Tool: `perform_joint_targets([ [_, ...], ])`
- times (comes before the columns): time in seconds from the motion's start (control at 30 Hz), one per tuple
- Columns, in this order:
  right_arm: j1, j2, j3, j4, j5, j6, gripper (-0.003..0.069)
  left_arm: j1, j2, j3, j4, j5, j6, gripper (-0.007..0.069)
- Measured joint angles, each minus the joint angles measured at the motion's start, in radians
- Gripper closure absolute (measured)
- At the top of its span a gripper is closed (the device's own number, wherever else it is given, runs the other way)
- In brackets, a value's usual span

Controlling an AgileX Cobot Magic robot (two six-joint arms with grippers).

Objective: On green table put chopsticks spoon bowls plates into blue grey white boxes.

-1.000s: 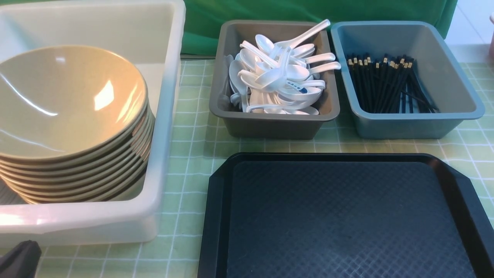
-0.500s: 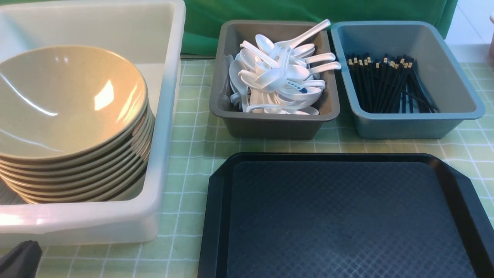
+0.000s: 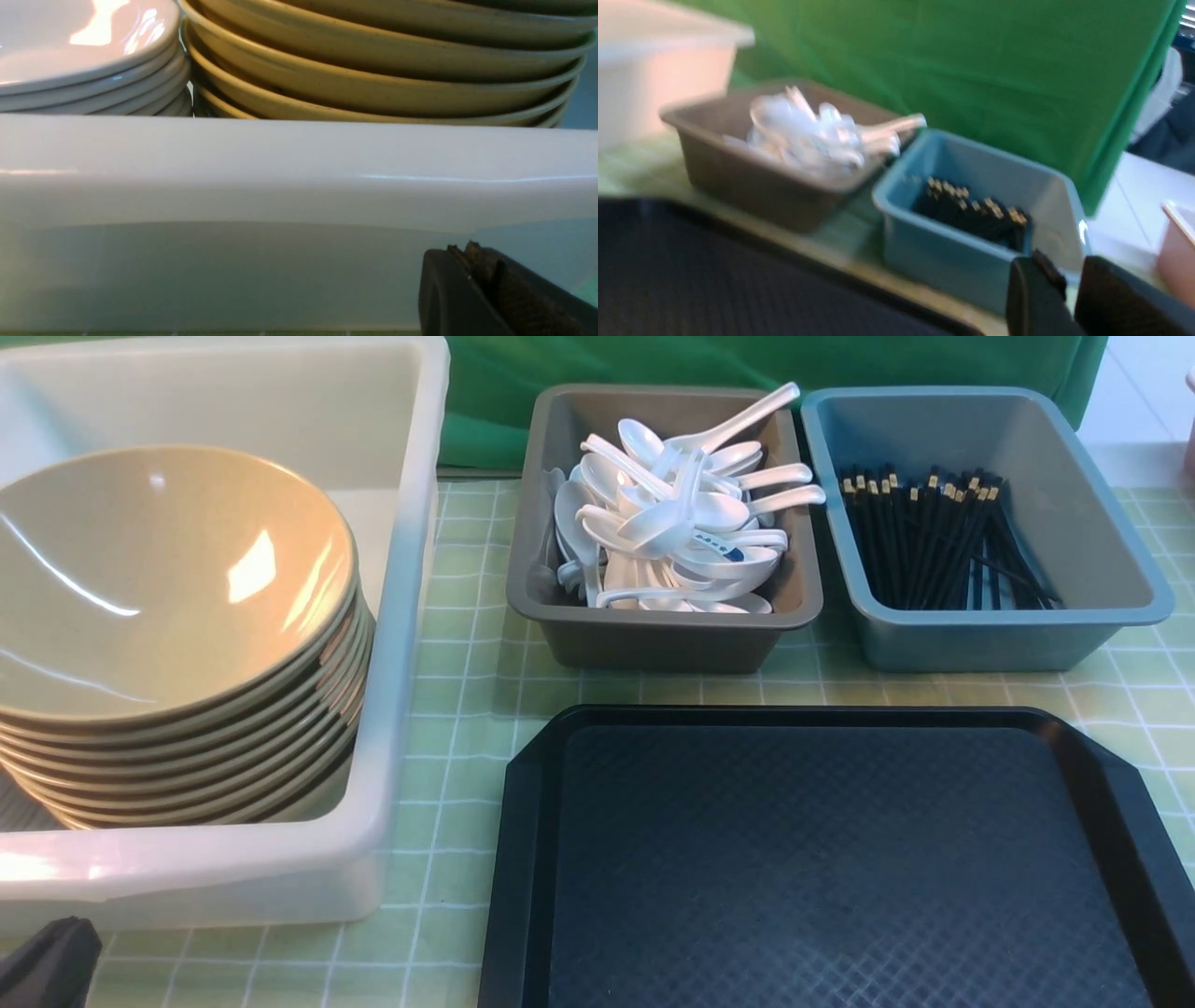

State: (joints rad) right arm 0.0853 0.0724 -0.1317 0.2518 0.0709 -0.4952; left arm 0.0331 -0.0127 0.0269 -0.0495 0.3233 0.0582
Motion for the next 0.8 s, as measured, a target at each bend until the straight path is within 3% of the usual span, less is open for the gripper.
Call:
perform_joint_targets([
  [0.1, -0.133, -0.063, 0.034, -0.11, 0.115, 0.146, 0.0506, 0.0, 0.0, 0.0, -0.001, 0.0, 0.0, 0.0627],
  [0.27, -0.237, -0.082, 0.119, -0.141, 0.22, 0.21, 0.0504, 0.0, 0.0, 0.0, -0.001, 0.0, 0.0, 0.0627],
  [0.8, -0.246, -0.083, 0.139, -0.145, 0.209, 0.212, 0.0486, 0.0, 0.0, 0.0, -0.002, 0.0, 0.0, 0.0627],
])
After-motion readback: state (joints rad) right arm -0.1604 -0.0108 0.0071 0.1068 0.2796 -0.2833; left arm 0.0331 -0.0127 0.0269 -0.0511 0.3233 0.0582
